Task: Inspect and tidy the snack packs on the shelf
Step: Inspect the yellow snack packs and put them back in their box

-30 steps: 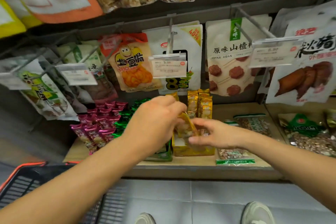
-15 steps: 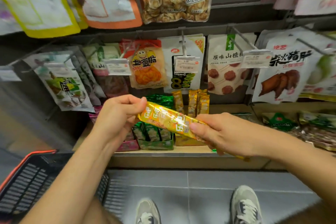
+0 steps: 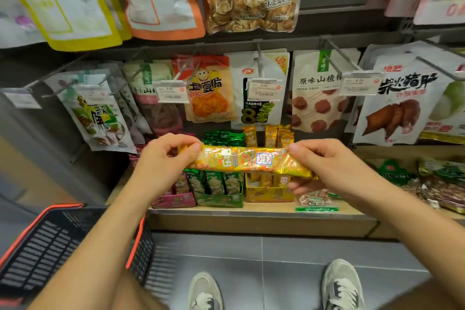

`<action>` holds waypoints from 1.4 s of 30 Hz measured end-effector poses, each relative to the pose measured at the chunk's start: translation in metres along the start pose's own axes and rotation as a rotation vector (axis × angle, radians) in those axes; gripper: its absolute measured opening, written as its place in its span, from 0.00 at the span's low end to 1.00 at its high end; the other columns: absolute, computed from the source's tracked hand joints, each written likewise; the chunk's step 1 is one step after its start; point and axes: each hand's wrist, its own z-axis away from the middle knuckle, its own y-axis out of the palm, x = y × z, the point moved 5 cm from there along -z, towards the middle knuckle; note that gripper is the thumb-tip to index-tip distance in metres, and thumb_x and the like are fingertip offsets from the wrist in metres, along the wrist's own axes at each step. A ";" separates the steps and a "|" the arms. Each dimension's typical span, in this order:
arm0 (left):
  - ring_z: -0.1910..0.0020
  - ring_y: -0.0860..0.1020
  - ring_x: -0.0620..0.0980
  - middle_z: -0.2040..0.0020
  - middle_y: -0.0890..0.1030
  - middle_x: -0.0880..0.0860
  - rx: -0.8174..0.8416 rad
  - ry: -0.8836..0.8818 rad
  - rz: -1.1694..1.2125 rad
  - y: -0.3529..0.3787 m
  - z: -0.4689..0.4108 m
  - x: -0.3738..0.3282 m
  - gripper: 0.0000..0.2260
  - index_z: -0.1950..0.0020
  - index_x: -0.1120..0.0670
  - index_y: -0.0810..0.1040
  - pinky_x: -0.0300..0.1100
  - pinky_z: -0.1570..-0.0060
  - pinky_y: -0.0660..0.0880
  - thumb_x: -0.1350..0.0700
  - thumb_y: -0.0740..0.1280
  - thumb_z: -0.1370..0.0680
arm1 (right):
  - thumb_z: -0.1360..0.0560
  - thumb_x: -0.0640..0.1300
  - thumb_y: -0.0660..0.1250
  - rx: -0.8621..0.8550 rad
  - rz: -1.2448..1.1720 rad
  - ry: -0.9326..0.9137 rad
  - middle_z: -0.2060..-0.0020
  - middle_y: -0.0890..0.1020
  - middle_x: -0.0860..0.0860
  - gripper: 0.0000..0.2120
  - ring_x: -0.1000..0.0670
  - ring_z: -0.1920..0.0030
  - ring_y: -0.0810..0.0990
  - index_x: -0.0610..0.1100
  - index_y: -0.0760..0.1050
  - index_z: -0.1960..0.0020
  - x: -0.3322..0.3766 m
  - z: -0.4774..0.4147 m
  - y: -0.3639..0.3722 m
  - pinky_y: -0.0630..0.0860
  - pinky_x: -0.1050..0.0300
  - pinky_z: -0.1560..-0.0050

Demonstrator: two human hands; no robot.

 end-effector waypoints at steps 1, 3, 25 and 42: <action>0.54 0.78 0.45 0.53 0.82 0.46 0.022 -0.005 -0.015 0.002 0.000 0.000 0.04 0.53 0.42 0.84 0.46 0.52 0.76 0.52 0.71 0.25 | 0.22 0.49 0.63 -0.016 -0.022 0.002 0.62 0.85 0.45 0.12 0.46 0.63 0.85 0.44 0.81 0.47 0.000 0.000 -0.001 0.83 0.56 0.64; 0.50 0.78 0.45 0.52 0.81 0.46 0.062 -0.002 -0.054 0.005 0.000 0.000 0.05 0.52 0.43 0.84 0.51 0.46 0.76 0.52 0.73 0.26 | 0.22 0.49 0.64 -0.042 -0.048 0.009 0.59 0.85 0.41 0.12 0.45 0.61 0.86 0.43 0.82 0.47 0.000 0.001 -0.004 0.84 0.55 0.62; 0.68 0.70 0.40 0.70 0.73 0.39 0.432 0.184 -0.159 0.070 0.021 -0.026 0.18 0.68 0.43 0.71 0.36 0.67 0.63 0.56 0.62 0.18 | 0.27 0.52 0.71 0.089 0.896 -0.432 0.43 0.76 0.61 0.25 0.60 0.42 0.73 0.55 0.71 0.32 0.029 0.011 0.005 0.71 0.61 0.40; 0.42 0.80 0.44 0.43 0.83 0.48 0.524 0.060 0.225 0.073 0.026 -0.038 0.15 0.39 0.49 0.79 0.41 0.42 0.77 0.62 0.69 0.23 | 0.43 0.56 0.74 -0.155 0.501 -0.298 0.51 0.85 0.52 0.32 0.55 0.51 0.83 0.50 0.80 0.39 0.022 0.012 0.009 0.80 0.54 0.46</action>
